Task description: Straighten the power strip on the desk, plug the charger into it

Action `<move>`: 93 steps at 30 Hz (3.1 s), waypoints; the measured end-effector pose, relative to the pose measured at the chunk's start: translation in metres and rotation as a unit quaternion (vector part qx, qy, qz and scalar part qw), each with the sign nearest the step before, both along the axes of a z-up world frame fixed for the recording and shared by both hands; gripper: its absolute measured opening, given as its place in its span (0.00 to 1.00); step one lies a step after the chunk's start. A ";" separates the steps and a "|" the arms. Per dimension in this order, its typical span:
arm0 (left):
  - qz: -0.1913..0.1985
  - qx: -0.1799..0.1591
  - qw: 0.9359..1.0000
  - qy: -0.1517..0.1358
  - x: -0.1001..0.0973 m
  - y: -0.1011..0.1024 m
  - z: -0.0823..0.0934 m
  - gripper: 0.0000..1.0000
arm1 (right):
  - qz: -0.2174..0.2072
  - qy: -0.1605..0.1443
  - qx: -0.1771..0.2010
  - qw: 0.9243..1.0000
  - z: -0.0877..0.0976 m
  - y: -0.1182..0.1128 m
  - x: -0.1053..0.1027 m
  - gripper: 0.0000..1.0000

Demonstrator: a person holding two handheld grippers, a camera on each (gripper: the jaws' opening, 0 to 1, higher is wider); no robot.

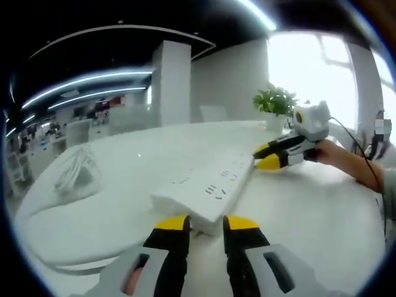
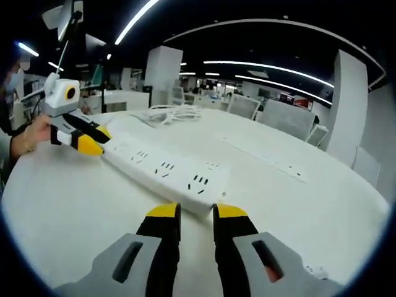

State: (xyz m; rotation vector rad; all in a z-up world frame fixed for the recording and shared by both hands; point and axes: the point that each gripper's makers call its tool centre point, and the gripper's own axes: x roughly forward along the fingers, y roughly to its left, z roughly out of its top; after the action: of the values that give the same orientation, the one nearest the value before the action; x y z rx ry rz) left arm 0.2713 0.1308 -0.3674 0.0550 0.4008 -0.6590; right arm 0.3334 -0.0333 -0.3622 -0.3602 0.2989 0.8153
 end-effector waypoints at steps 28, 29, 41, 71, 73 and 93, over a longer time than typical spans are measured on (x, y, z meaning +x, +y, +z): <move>-0.121 0.028 0.991 0.050 -0.044 -0.024 -0.002 0.12 | 0.051 0.018 -0.012 0.998 0.005 -0.024 -0.004 0.14; -0.123 0.032 0.991 0.048 -0.045 -0.024 -0.002 0.12 | 0.054 0.018 -0.014 0.998 0.005 -0.025 -0.005 0.14; -0.151 0.047 0.986 0.048 -0.053 -0.029 -0.003 0.12 | 0.072 0.024 -0.023 0.997 0.005 -0.027 -0.011 0.13; -0.108 -0.013 0.994 -0.014 -0.037 -0.021 0.040 0.12 | 0.000 -0.030 0.032 0.999 0.055 -0.047 0.006 0.18; -0.099 -0.004 0.995 -0.029 -0.033 -0.019 0.043 0.13 | -0.007 -0.040 0.038 0.998 0.065 -0.052 0.006 0.18; -0.056 -0.022 0.996 -0.058 -0.024 -0.015 0.053 0.20 | -0.138 -0.069 0.084 0.984 0.079 -0.132 -0.010 0.18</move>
State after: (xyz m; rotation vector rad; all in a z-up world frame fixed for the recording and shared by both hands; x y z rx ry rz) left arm 0.2475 0.1162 -0.3143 0.0738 0.2714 -0.7716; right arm 0.3233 -0.1658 -0.2833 -0.2101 0.1450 0.5350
